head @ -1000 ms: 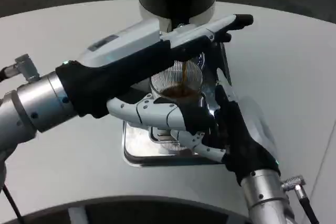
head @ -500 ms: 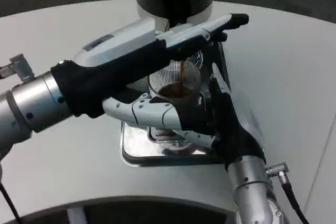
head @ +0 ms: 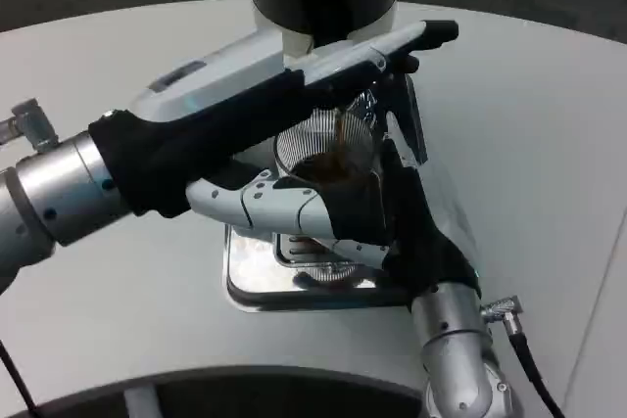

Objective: Grasp the cup under the faucet to collect the drink, then remove the cup.

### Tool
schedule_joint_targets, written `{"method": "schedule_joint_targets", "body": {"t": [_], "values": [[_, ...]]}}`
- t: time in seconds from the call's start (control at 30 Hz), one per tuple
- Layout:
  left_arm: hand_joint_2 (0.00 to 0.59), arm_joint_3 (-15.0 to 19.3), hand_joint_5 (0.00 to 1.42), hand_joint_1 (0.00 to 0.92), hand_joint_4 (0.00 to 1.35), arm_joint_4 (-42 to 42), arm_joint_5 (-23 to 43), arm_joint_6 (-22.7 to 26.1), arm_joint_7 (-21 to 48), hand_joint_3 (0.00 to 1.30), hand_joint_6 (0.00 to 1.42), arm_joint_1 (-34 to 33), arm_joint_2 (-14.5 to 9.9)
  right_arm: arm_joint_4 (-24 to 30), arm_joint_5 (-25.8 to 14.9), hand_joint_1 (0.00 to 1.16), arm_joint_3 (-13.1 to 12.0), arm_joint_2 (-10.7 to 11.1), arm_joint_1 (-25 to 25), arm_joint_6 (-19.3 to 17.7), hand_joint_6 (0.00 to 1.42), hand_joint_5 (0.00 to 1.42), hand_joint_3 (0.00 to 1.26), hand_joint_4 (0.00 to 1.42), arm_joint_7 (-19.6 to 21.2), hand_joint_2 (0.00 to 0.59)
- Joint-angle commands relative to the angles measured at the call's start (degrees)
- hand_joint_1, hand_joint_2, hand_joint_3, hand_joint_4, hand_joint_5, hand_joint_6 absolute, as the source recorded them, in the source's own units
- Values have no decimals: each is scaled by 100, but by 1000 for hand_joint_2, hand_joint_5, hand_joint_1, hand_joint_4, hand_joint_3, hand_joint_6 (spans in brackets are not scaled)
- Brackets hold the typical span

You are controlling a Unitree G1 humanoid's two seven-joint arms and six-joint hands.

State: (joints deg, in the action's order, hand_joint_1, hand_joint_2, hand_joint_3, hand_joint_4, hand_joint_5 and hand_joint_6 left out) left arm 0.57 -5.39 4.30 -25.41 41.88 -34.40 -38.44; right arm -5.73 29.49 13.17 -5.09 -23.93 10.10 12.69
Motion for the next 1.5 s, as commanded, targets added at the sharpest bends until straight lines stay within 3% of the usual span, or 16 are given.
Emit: {"method": "schedule_joint_targets", "body": {"t": [0.03,0.4,0.73,1.13,1.3,1.5], "values": [[80,-13,83,0,0,44,-6,32,140,0,41,132,-147,-161,-90,752,70,-56,-54,-138,1,0,0,0,97,164],[94,135,83,0,0,97,59,-8,44,0,40,170,-97,-505,-348,772,14,-82,-161,-400,89,0,0,0,278,160],[130,965,80,0,0,-64,561,-306,-808,0,26,525,409,-753,-471,790,63,-106,-247,-630,141,38,0,63,312,158],[152,1824,106,0,0,-365,914,298,-1299,7,54,1369,388,-1343,-588,824,-1,-128,-556,-856,174,83,2,110,379,154],[161,2034,127,0,0,-478,1008,484,-1305,16,79,1627,332,-1677,-667,884,-77,-166,-713,-1099,317,211,121,261,532,165],[162,2186,142,0,0,-539,997,594,-1307,17,82,1719,316,-1954,-729,1002,-98,-239,-816,-1313,796,596,423,588,780,173]]}}
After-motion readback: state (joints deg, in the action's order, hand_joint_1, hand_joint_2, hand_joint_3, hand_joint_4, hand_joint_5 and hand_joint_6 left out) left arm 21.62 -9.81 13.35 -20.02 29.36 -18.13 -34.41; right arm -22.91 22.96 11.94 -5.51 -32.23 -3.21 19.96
